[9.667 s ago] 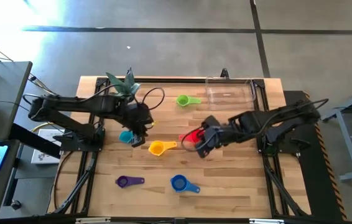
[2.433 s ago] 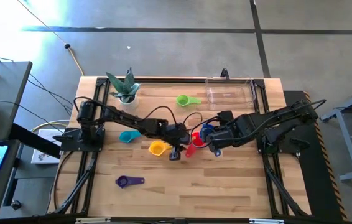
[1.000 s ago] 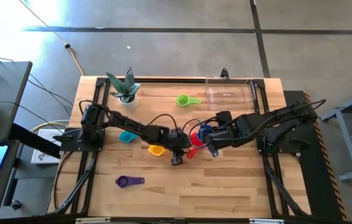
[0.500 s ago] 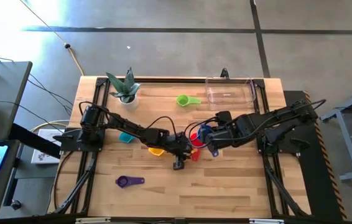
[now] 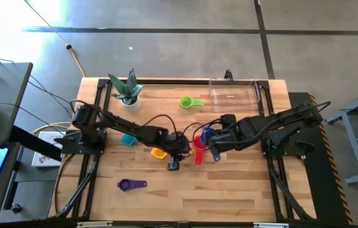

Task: Nest measuring cups in basket
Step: Stack the blue measuring cup on top of the red measuring cup

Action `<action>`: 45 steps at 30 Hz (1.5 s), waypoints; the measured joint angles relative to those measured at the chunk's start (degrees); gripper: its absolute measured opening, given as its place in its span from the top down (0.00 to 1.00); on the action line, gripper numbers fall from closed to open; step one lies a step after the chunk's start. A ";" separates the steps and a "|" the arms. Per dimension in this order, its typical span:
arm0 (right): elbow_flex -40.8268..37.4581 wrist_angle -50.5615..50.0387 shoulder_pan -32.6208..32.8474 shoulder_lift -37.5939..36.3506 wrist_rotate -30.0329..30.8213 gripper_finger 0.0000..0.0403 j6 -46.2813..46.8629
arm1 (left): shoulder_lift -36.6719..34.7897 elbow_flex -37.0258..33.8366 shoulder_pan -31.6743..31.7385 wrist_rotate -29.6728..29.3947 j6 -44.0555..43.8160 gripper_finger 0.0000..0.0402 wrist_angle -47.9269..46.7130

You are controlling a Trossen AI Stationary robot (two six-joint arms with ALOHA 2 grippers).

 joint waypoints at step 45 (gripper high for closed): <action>-0.02 2.64 -3.80 21.71 0.44 1.00 23.24 | -26.78 -0.02 2.49 -13.79 16.58 0.71 -21.36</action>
